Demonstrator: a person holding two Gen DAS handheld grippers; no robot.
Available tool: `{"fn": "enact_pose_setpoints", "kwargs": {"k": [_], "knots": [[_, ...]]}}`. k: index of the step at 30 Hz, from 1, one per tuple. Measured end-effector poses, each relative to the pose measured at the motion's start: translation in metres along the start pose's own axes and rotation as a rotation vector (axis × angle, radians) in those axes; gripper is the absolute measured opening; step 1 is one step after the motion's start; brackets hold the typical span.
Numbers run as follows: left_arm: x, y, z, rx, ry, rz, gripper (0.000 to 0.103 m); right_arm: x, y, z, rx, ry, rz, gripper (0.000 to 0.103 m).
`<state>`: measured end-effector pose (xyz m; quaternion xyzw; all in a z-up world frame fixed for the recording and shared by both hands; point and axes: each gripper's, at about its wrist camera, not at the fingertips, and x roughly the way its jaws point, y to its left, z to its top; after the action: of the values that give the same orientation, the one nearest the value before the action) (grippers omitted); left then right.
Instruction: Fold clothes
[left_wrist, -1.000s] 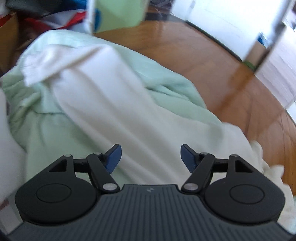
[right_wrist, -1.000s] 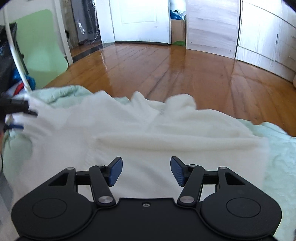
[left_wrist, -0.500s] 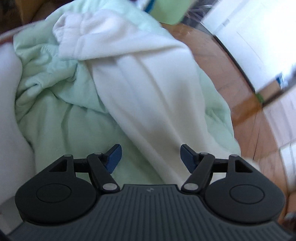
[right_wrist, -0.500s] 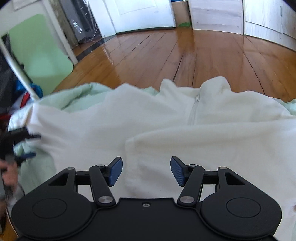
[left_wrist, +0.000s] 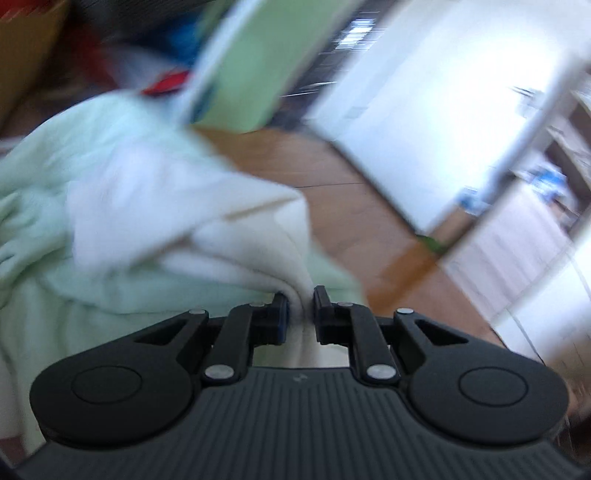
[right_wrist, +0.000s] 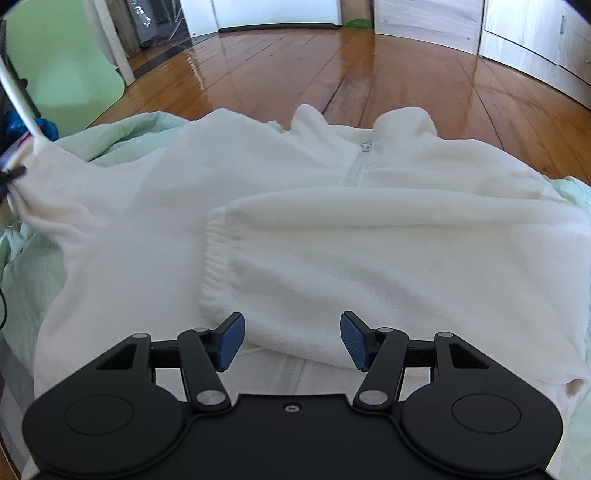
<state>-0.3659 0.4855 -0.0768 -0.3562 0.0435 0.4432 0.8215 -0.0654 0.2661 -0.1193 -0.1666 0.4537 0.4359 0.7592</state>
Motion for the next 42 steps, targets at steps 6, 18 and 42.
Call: {"fn": "enact_pose_setpoints", "kwargs": {"k": [6,18,42], "knots": [[-0.02,-0.097,-0.057,0.265,0.228,-0.368,0.018,0.015,-0.007,-0.006,0.018,0.03,-0.027,0.063],[0.004,-0.09,-0.112,-0.002,0.642,-0.178,0.06,0.005,-0.036,0.004,0.209,-0.027,0.063,0.063],[0.011,0.015,-0.119,-0.52,0.372,-0.091,0.067,0.036,0.041,0.057,0.348,-0.15,0.5,0.006]]}}
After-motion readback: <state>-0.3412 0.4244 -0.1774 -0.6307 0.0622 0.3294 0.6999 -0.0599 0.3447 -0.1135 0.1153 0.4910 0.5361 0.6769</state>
